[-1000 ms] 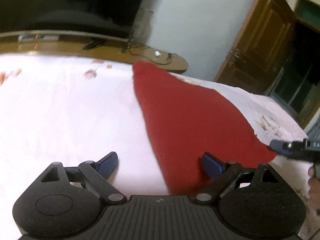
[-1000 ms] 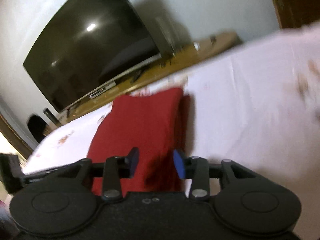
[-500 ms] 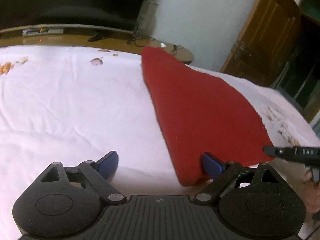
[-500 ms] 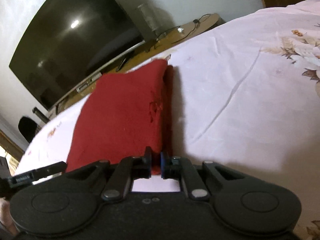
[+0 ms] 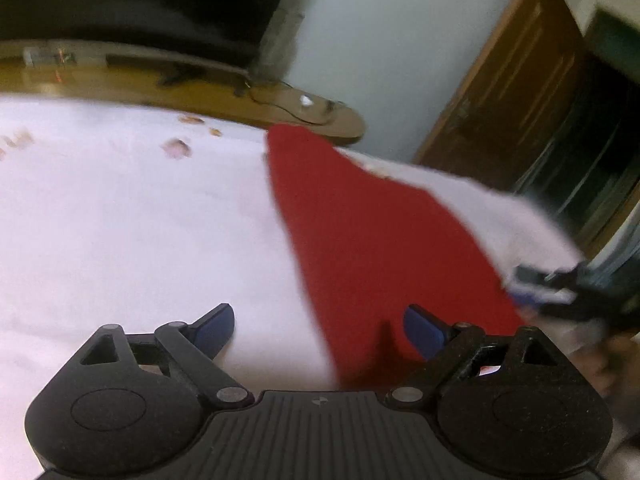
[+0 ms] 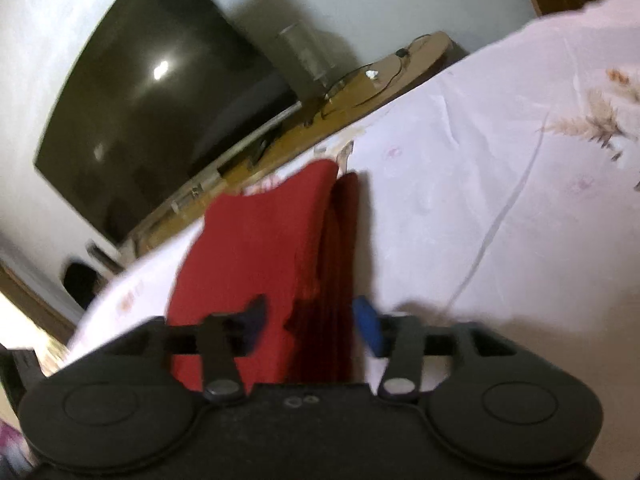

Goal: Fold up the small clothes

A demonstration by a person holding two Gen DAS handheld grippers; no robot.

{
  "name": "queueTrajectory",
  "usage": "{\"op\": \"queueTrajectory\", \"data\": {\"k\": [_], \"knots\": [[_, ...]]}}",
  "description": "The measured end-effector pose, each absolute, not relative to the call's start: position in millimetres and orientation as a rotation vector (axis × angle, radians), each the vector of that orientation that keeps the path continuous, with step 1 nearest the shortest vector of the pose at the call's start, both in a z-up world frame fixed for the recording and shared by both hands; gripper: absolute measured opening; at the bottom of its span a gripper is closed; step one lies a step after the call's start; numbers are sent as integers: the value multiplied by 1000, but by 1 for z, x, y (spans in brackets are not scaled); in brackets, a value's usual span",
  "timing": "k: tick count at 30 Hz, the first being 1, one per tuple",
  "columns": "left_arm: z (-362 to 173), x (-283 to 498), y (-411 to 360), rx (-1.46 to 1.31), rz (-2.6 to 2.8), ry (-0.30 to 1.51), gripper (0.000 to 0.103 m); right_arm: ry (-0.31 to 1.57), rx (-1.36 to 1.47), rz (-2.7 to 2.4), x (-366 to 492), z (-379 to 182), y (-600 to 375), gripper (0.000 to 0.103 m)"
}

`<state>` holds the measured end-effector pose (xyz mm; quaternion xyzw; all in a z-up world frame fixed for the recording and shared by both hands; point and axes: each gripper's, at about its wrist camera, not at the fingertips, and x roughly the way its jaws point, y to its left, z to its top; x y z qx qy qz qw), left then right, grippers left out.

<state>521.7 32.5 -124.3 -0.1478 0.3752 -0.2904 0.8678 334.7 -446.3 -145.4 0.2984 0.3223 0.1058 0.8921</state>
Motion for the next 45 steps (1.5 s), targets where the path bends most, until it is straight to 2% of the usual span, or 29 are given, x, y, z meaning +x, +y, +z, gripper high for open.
{"op": "queueTrajectory", "data": {"k": [1, 6, 11, 14, 17, 20, 22, 25, 29, 31, 34, 38, 40, 43, 45], "knots": [[-126, 530, 32, -341, -631, 805, 91, 662, 663, 230, 341, -148, -453, 73], [-129, 565, 6, -316, -663, 893, 91, 751, 781, 303, 378, -168, -469, 73], [-137, 574, -22, -255, -713, 949, 91, 816, 775, 423, 395, -179, -462, 72], [-136, 568, -24, -225, -727, 945, 91, 841, 766, 440, 399, -177, -466, 58], [-136, 567, -21, -238, -743, 944, 91, 863, 722, 457, 394, -174, -472, 58], [-136, 571, -22, -240, -744, 944, 91, 867, 765, 487, 400, -178, -472, 69], [-135, 573, -25, -230, -742, 944, 91, 859, 745, 512, 407, -175, -462, 81], [-135, 575, -29, -219, -744, 939, 91, 863, 705, 535, 419, -172, -443, 81], [-134, 572, -28, -219, -751, 938, 91, 864, 697, 549, 424, -173, -439, 72], [-133, 572, -27, -215, -756, 938, 91, 877, 703, 550, 418, -174, -447, 61], [-132, 573, -30, -211, -758, 936, 91, 889, 722, 563, 412, -176, -457, 57], [-133, 579, -40, -227, -750, 928, 91, 885, 719, 559, 422, -174, -446, 58], [-132, 579, -49, -195, -740, 911, 71, 874, 675, 547, 426, -172, -435, 55], [-127, 576, -49, -184, -743, 879, 55, 852, 642, 523, 423, -171, -423, 43], [-119, 571, -46, -187, -750, 843, 49, 833, 629, 517, 418, -167, -422, 40]]}}
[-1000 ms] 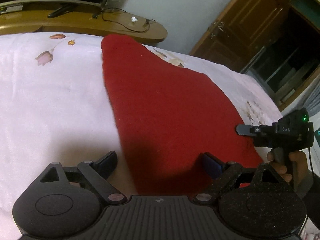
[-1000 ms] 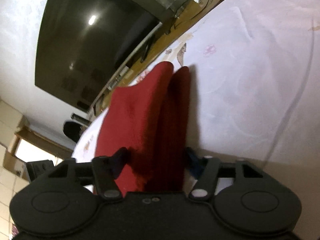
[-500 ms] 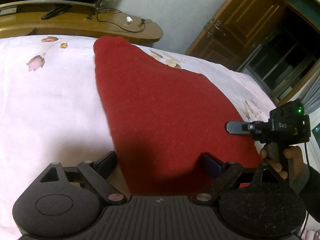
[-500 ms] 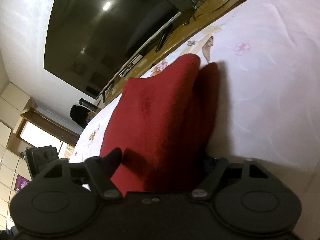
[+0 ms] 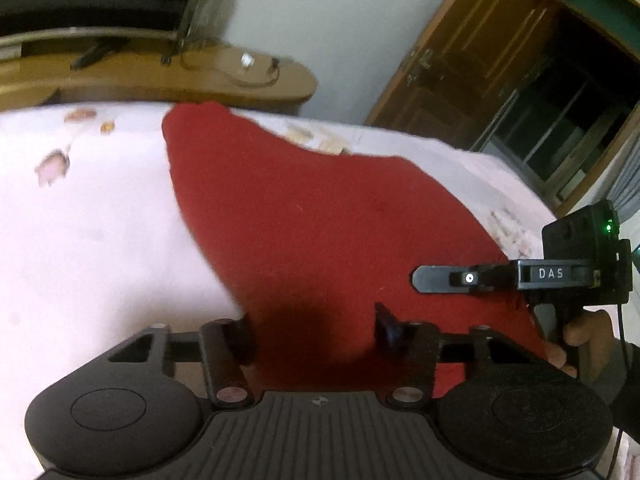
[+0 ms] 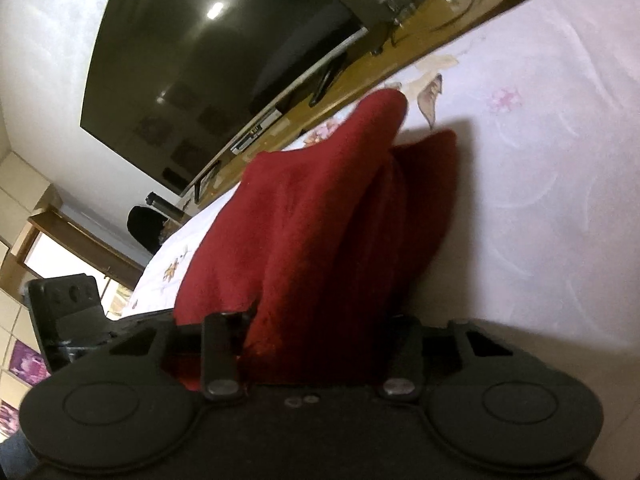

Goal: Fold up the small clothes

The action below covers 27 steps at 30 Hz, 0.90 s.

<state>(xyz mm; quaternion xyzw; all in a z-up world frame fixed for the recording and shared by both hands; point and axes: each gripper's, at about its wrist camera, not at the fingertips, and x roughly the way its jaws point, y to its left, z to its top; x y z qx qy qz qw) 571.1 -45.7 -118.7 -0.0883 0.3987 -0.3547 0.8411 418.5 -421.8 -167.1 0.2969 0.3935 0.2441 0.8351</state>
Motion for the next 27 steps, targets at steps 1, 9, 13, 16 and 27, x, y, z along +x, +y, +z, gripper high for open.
{"op": "queueTrajectory", "data": {"k": [1, 9, 13, 16, 27], "knots": [[-115, 568, -42, -202, -759, 821, 46, 819, 622, 521, 415, -162, -420, 39], [-91, 541, 10, -304, -766, 734, 45, 751, 574, 557, 400, -119, -394, 39], [-79, 523, 57, -306, -742, 721, 45, 749, 548, 588, 395, -100, -352, 39], [-72, 506, 106, -291, -695, 718, 45, 758, 551, 628, 393, -96, -310, 39], [-108, 465, 283, -314, -503, 834, 46, 902, 634, 801, 416, -150, -136, 38]]}}
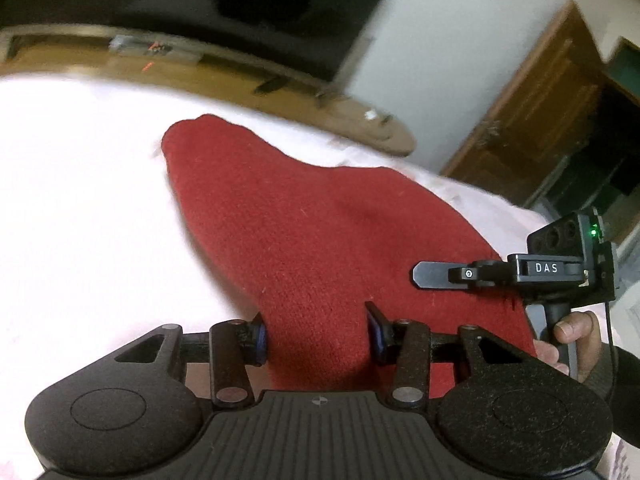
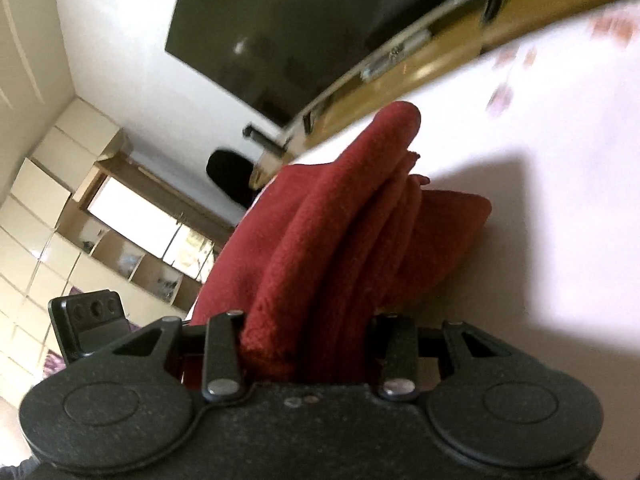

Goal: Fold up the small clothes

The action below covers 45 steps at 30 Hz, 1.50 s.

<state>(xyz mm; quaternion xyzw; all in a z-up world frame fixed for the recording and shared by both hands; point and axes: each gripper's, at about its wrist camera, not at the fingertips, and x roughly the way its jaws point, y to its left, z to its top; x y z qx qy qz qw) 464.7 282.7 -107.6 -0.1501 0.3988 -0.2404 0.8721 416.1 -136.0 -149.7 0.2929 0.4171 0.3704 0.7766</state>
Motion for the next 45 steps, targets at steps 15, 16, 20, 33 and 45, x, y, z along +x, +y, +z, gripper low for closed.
{"op": "queueTrajectory", "data": {"k": [15, 16, 20, 33, 45], "knots": [[-85, 434, 299, -309, -415, 595, 77, 680, 321, 607, 385, -96, -134, 41], [-93, 440, 291, -281, -418, 615, 77, 670, 239, 620, 383, -93, -120, 40], [-121, 453, 283, -211, -430, 672, 77, 760, -85, 533, 384, -129, -73, 25], [-115, 439, 275, -159, -406, 630, 77, 749, -4, 452, 372, -135, -80, 24], [-79, 316, 311, -233, -147, 669, 103, 761, 97, 329, 285, -81, -95, 81]]}}
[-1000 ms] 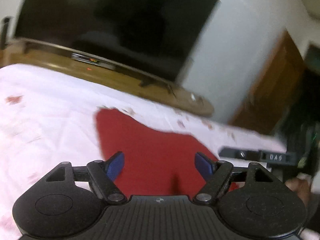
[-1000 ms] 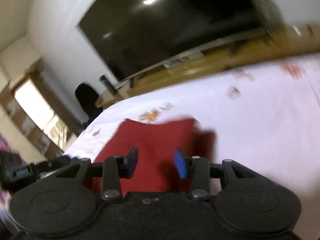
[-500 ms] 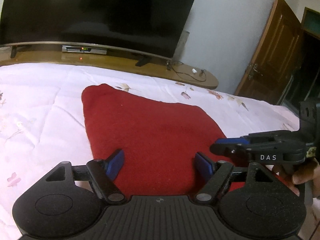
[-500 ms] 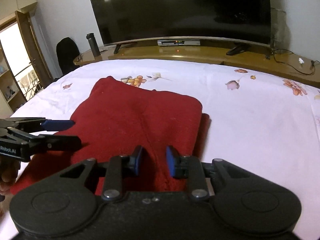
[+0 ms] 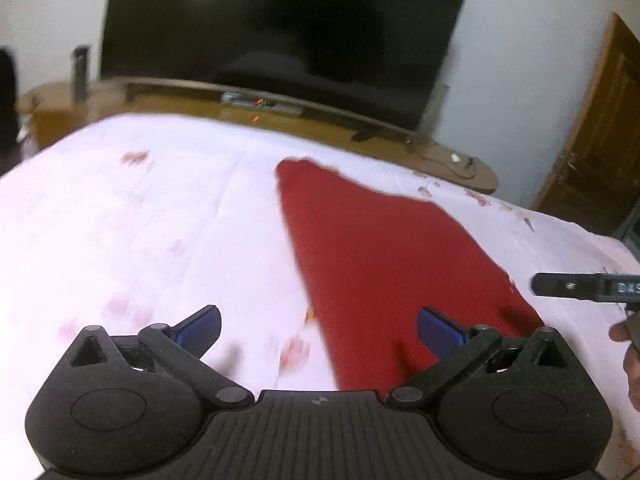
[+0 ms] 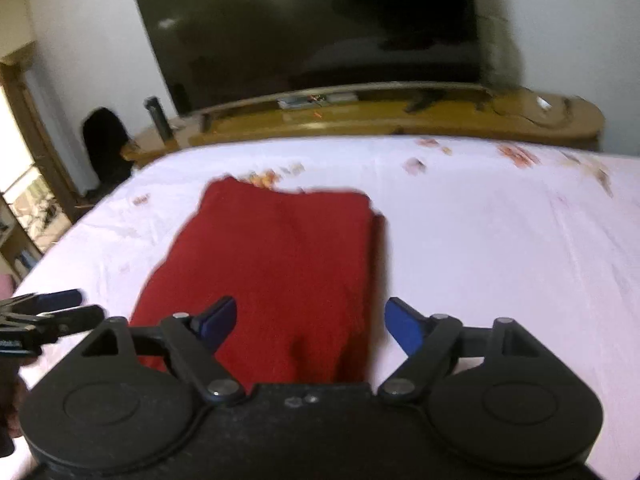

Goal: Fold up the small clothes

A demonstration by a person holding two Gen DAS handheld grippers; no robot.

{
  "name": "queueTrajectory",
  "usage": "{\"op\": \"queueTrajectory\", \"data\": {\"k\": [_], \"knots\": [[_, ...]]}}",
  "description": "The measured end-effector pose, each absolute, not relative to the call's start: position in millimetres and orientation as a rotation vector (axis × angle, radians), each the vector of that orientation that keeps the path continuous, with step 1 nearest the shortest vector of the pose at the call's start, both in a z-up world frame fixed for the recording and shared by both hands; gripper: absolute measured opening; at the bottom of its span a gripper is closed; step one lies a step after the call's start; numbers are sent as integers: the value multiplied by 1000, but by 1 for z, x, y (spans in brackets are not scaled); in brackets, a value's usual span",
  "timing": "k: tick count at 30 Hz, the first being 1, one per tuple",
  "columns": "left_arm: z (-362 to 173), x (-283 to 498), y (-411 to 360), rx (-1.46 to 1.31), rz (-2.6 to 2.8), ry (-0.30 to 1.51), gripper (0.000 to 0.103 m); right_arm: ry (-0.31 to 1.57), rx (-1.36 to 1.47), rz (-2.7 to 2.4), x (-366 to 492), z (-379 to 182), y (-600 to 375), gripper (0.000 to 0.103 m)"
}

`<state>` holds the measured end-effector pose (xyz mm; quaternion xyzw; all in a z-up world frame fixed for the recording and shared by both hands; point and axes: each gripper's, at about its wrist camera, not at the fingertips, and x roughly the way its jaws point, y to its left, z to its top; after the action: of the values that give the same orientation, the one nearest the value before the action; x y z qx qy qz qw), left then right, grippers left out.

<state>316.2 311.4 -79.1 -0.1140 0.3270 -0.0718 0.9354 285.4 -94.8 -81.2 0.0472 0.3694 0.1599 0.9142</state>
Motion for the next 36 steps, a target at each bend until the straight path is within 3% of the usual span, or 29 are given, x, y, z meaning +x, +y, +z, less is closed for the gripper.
{"op": "queueTrajectory", "data": {"k": [4, 7, 22, 36], "knots": [[-70, 264, 305, -240, -108, 654, 103, 744, 160, 308, 237, -75, -109, 98], [-58, 232, 289, -215, -94, 637, 103, 739, 192, 306, 205, -68, -113, 102], [12, 76, 215, -136, -87, 489, 103, 561, 21, 285, 39, -7, -126, 102], [36, 22, 208, -132, -105, 426, 103, 484, -21, 235, -12, 14, -127, 102]]}}
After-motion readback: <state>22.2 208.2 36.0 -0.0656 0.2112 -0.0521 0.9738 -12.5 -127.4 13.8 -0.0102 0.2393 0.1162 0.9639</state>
